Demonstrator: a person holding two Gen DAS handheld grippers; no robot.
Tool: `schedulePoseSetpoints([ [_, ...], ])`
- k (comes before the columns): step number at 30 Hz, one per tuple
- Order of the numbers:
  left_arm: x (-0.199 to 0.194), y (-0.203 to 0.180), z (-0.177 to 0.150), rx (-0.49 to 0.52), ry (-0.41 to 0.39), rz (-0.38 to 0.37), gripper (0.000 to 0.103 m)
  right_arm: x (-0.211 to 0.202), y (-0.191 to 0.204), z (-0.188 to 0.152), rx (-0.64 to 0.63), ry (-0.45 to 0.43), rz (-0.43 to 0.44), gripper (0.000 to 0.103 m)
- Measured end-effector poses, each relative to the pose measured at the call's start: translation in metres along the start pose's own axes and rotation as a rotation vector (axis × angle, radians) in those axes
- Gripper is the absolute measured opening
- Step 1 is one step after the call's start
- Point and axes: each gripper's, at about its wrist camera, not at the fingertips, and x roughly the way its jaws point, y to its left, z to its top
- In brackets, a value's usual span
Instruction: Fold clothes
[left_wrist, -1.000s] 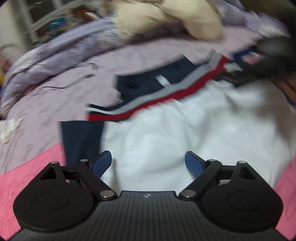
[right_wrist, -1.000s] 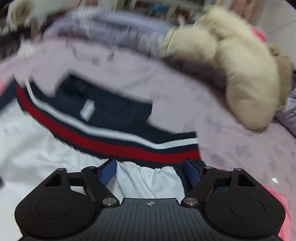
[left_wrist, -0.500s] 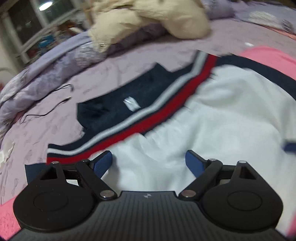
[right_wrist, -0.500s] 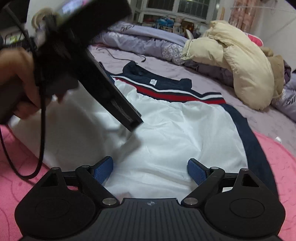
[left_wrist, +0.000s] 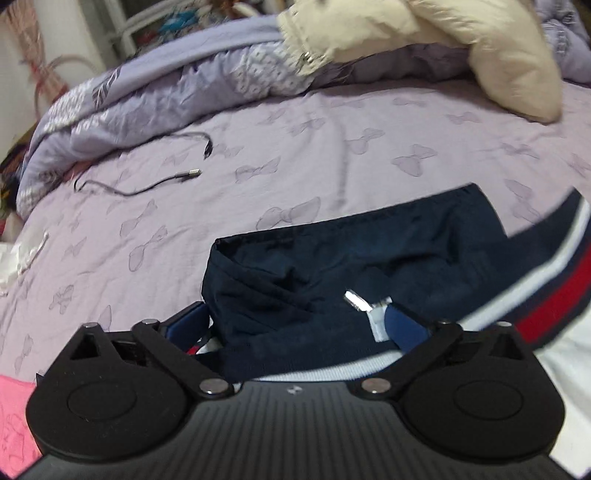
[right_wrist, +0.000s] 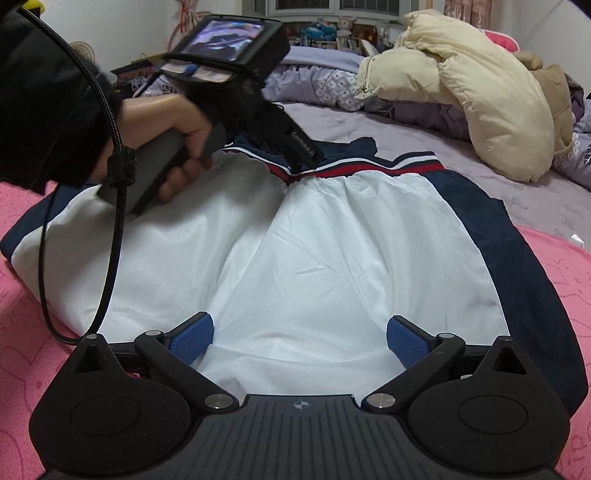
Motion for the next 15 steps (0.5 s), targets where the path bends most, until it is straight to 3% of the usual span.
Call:
schedulePoseSetpoints([
  [2,-0.017,-0.001,0.0,-0.004,-0.021,0.012,0.086,0.001,-0.002,0.001,0.006,0.004,0.004,0.103],
  [6,-0.076,0.01,-0.028,0.006,-0.109,-0.035,0.087,-0.001,-0.001,0.0,0.013,0.001,0.01,0.103],
  [9,-0.103,0.011,-0.061,0.023,-0.095,-0.085,0.087,-0.002,0.0,-0.002,0.013,-0.001,0.008,0.103],
  [12,-0.092,-0.003,-0.085,0.103,-0.045,-0.069,0.089,-0.002,0.0,-0.002,0.013,-0.002,0.008,0.103],
  [15,-0.065,-0.009,-0.073,0.096,-0.086,-0.012,0.092,-0.002,0.0,-0.002,0.013,-0.003,0.008,0.103],
])
